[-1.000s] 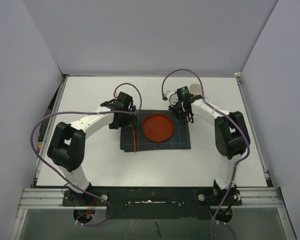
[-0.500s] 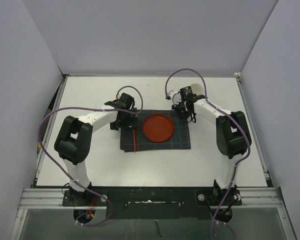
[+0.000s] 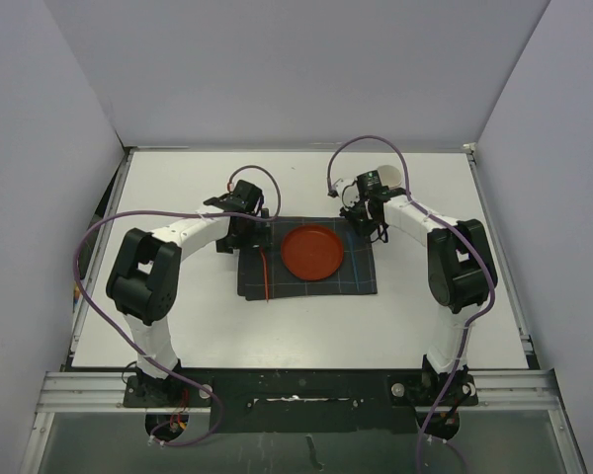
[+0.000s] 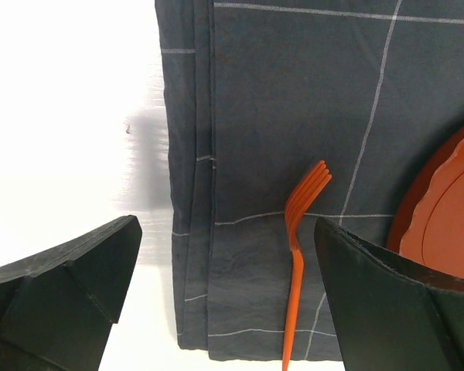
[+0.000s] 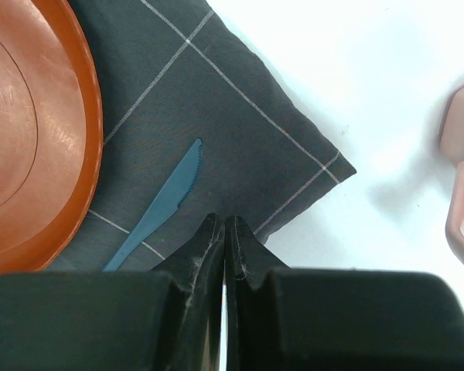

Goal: Set the dinner table for one person
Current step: Adjust the plate on the napkin.

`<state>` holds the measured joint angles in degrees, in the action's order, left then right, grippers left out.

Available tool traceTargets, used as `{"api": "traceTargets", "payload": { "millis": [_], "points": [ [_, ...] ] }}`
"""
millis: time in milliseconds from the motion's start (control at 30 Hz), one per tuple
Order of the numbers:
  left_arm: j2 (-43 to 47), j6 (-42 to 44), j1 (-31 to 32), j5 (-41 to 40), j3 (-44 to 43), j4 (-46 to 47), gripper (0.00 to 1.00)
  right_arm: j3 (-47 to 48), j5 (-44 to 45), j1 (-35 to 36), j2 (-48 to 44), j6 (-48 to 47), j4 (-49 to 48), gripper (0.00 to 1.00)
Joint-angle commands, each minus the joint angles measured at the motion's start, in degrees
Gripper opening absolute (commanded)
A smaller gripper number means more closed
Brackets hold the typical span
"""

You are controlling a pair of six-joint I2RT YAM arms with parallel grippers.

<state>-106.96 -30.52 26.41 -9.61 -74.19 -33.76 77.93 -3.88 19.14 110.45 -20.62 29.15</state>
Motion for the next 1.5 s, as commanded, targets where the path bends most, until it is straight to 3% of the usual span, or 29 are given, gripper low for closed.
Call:
{"api": "traceTargets", "payload": {
  "millis": [0, 633, 967, 1167, 1467],
  "points": [
    [-0.26, 0.82, -0.65, 0.1, 0.31, 2.48, 0.96, -0.15, -1.03, -0.63, -2.22, -0.31, -1.9, 0.0],
    [0.0, 2.74, -3.69, -2.07, 1.12, 1.44, 0.96, -0.15, -1.21, -1.12, -2.47, -0.06, -1.94, 0.0],
    [12.29, 4.65, -3.83, -0.3, -2.27, 1.46, 0.98, 2.49, -4.48, -0.37, -4.18, 2.39, 0.04, 0.0],
    [19.34, 3.62, -3.83, 0.63, -4.76, -5.86, 0.98, 7.77, -2.97, 5.04, -6.85, -0.77, 4.14, 0.14],
    [18.41, 0.12, -6.0, -10.14, 1.19, -12.03, 0.98, 19.46, -3.33, 17.21, 1.04, 0.76, 10.92, 0.26]
  ]
}}
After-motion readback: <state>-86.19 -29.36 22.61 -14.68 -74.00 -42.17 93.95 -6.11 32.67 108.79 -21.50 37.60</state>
